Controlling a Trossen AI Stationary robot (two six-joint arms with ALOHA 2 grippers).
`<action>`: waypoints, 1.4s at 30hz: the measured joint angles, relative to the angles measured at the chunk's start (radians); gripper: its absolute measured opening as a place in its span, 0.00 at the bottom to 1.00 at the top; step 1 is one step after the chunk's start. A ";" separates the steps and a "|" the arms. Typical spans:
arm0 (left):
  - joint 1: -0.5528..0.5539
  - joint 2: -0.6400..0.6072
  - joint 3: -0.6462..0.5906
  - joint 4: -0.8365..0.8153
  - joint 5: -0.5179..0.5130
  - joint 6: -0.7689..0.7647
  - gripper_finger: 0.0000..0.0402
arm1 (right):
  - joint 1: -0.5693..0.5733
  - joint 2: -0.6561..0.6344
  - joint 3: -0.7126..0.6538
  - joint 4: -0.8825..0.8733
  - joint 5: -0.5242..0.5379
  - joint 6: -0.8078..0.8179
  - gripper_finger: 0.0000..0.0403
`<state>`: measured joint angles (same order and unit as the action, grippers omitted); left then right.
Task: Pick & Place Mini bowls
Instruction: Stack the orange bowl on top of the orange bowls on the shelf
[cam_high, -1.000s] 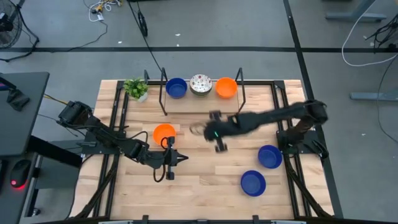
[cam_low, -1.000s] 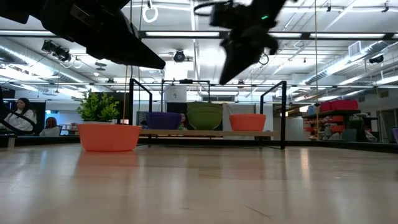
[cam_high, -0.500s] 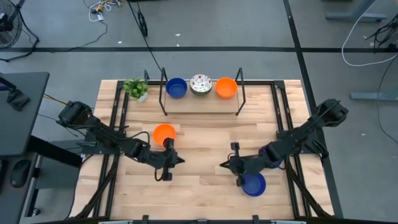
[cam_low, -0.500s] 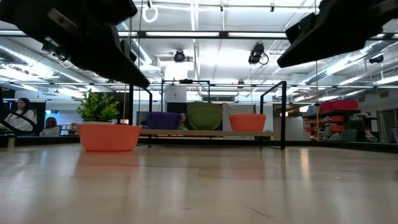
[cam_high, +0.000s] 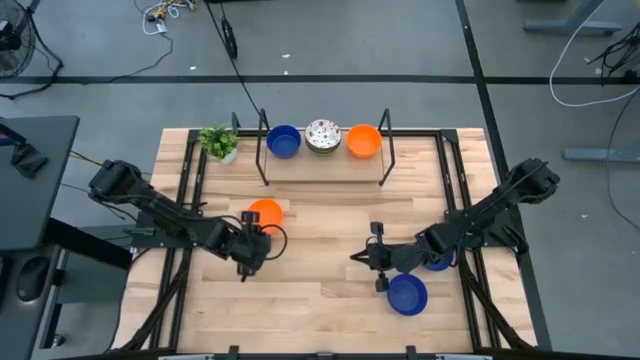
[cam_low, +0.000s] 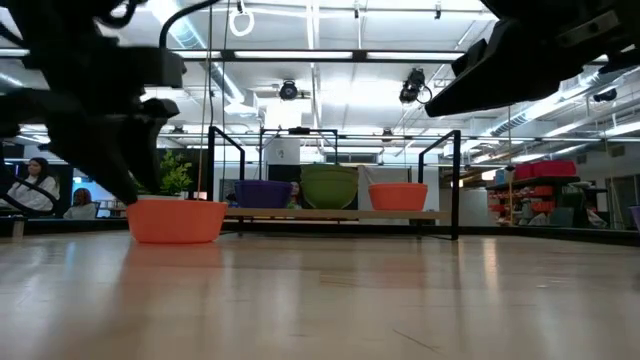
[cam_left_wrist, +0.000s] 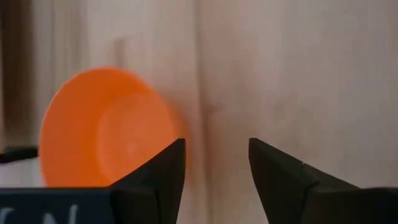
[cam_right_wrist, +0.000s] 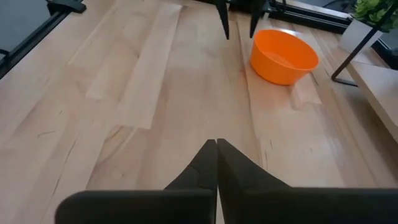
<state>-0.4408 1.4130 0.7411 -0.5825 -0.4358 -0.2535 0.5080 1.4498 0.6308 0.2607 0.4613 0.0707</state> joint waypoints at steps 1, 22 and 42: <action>0.004 0.000 -0.009 0.000 -0.012 -0.004 0.46 | 0.000 0.000 0.000 0.000 0.000 0.000 0.01; 0.091 0.001 -0.062 0.077 0.007 0.017 0.02 | -0.001 0.000 0.000 0.000 -0.001 -0.001 0.01; 0.091 0.002 -0.062 0.743 0.447 0.344 0.02 | -0.146 0.002 0.001 0.233 -0.340 -0.048 0.23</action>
<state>-0.3500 1.4147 0.6792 0.1604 0.0115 0.0908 0.3623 1.4513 0.6318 0.4938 0.1212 0.0230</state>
